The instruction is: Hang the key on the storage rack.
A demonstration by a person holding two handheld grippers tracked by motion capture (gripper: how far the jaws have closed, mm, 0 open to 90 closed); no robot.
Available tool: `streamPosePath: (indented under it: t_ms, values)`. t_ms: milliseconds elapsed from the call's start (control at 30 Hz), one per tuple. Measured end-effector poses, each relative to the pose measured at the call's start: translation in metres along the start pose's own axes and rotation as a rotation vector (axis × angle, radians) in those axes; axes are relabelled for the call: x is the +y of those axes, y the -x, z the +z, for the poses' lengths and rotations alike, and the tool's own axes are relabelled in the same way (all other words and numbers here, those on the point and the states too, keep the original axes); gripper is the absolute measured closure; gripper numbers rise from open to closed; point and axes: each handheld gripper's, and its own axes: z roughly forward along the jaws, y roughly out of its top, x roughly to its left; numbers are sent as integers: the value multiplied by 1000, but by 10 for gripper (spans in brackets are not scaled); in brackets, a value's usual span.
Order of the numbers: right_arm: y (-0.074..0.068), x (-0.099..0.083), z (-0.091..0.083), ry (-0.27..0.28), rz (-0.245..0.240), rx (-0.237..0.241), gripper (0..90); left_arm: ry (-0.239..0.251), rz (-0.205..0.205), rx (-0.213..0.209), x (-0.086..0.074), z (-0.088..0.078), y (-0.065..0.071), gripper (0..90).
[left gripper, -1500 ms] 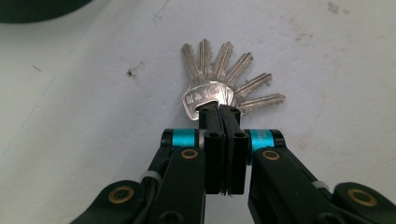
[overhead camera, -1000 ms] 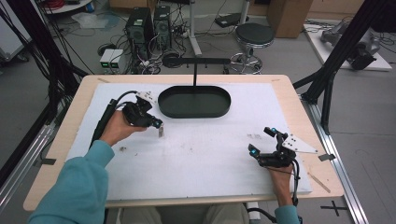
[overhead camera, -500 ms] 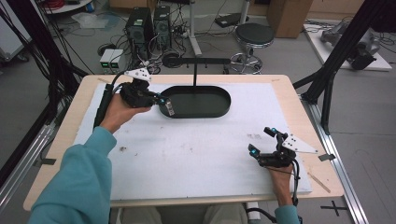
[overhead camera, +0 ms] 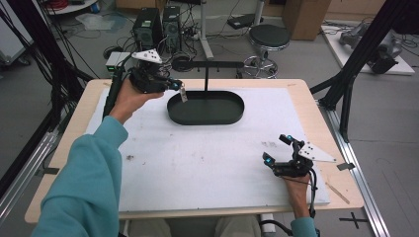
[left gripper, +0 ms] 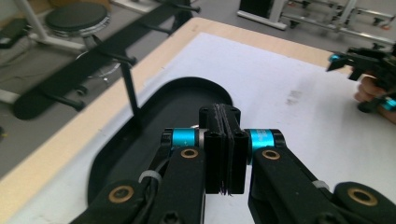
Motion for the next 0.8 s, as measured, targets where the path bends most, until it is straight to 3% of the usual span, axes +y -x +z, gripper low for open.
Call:
streamPosePath:
  t_ms: [400, 567, 800]
  values:
    - [0, 0, 0, 0, 2, -1, 6, 23, 18, 93, 31, 4, -15, 884]
    - [0, 0, 0, 0, 3, 0, 6, 35, -6, 129, 32, 9, -20, 884]
    - [0, 0, 0, -1, 6, -1, 6, 9, -51, 184, 27, 20, -28, 884]
